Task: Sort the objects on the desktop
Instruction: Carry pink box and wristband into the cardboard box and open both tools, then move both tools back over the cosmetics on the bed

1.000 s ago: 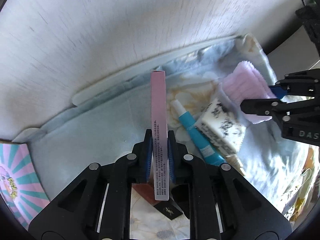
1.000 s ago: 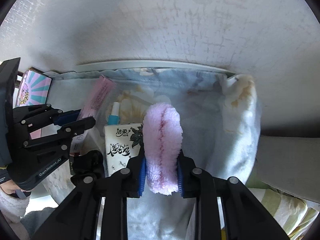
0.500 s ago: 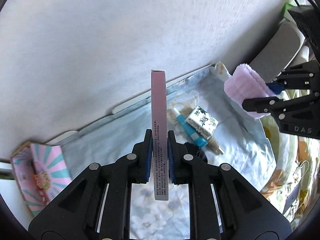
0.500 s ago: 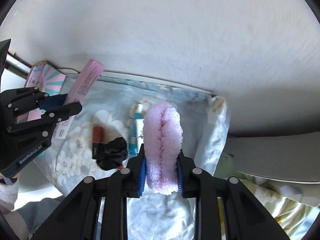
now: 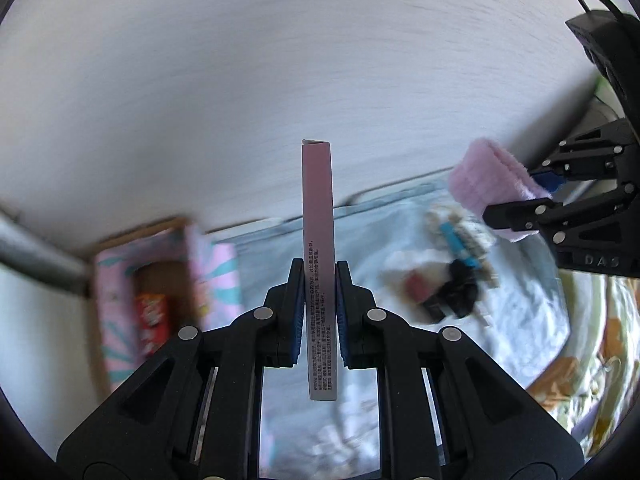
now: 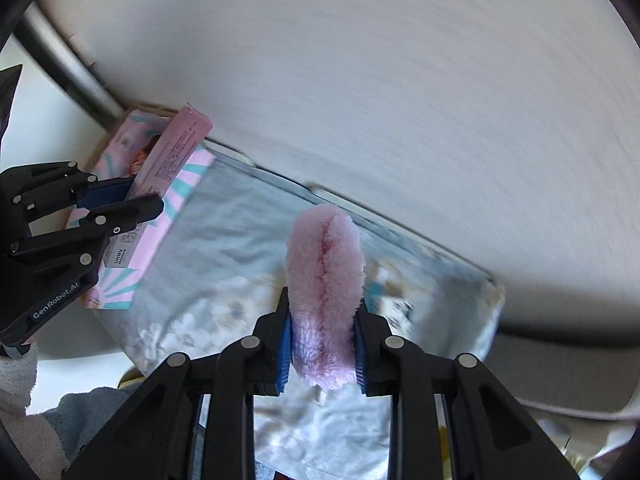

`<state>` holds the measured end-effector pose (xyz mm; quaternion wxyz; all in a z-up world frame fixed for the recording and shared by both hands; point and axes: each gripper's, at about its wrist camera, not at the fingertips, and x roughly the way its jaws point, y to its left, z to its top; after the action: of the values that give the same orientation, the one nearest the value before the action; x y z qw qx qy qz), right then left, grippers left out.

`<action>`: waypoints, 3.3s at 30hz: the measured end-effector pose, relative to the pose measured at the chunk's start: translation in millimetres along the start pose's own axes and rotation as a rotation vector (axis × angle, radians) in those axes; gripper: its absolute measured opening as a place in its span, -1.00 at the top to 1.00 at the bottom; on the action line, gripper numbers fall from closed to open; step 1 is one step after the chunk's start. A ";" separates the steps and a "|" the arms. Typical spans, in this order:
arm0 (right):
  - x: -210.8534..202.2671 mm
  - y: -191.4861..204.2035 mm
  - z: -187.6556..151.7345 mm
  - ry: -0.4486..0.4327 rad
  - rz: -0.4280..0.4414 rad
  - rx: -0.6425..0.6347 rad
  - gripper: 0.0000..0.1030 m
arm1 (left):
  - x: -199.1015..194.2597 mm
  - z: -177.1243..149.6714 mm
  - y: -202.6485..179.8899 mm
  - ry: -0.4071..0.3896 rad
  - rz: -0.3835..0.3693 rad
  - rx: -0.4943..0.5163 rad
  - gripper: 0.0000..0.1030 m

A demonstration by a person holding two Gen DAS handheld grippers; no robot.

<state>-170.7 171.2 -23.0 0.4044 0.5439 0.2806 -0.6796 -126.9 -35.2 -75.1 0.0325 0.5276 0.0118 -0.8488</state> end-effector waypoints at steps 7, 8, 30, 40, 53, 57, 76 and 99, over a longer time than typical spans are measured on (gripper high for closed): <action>15.0 84.8 54.5 -0.007 0.040 -0.175 0.54 | -8.6 -50.1 79.7 0.030 0.064 -0.173 0.76; 17.1 99.5 61.6 -0.009 0.050 -0.203 0.54 | -7.3 -58.4 87.6 0.034 0.070 -0.196 0.76; 125.6 285.6 117.9 0.128 0.173 -0.503 0.54 | 34.1 -175.2 186.1 0.151 0.093 -0.491 0.76; 148.8 290.8 118.0 0.176 0.171 -0.533 0.23 | 24.9 -171.5 184.9 0.098 0.081 -0.516 -0.88; 145.1 255.9 133.2 0.139 0.211 -0.331 -0.99 | 7.2 -157.3 184.9 0.069 0.153 -0.444 -0.88; 138.6 249.0 133.7 0.109 0.229 -0.307 -0.99 | 6.6 -156.8 185.6 0.072 0.164 -0.434 -0.88; 56.1 135.7 109.4 0.052 0.164 -0.168 -0.99 | -23.4 -96.6 123.6 -0.031 0.100 -0.215 -0.88; 18.9 -101.3 -44.7 -0.006 -0.015 0.200 -0.99 | 94.3 -39.0 -85.3 0.161 -0.156 0.042 -0.93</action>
<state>-235.9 255.5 -58.4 0.3440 0.5774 0.2142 -0.7088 -139.4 48.0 -178.1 -0.0458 0.5920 0.0374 -0.8037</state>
